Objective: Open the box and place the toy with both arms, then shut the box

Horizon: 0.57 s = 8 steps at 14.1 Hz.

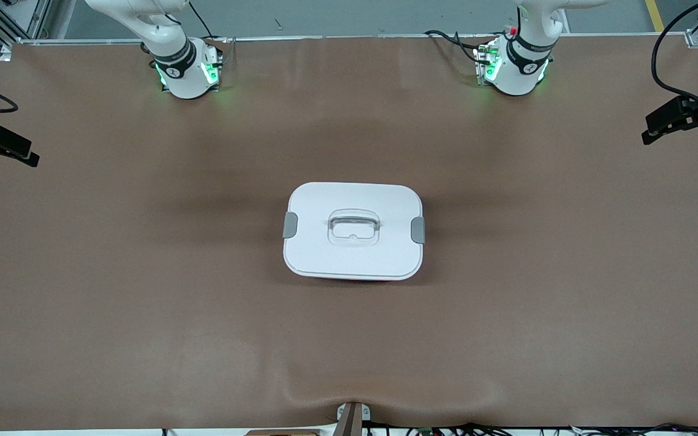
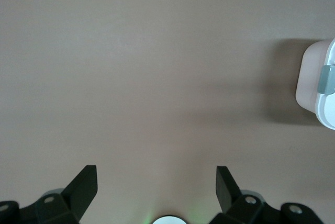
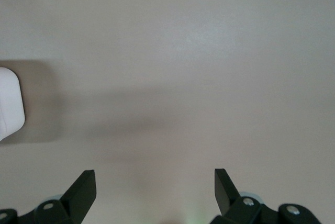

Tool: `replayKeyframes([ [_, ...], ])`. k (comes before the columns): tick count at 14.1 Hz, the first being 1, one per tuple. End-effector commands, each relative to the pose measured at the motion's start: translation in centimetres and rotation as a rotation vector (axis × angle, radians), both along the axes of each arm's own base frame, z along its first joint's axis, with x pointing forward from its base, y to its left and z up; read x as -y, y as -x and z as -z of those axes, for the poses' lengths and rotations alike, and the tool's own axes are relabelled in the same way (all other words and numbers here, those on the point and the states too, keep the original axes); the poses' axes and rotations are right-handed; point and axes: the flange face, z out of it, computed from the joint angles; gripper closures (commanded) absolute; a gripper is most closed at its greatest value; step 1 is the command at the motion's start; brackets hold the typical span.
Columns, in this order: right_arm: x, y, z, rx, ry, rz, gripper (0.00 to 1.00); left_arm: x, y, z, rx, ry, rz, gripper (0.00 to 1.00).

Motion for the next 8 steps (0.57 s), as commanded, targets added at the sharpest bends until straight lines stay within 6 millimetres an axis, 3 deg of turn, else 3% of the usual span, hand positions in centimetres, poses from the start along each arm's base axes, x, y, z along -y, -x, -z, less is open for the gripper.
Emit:
replayKeyframes([
  [1, -0.22, -0.07, -0.38, -0.004, 0.018, 0.01, 0.0, -0.12, 0.56, -0.28, 0.019, -0.015, 0.009, 0.0],
  [8, -0.22, -0.07, -0.38, -0.004, 0.018, 0.01, 0.0, 0.11, 0.17, -0.13, 0.018, -0.024, 0.009, 0.0],
])
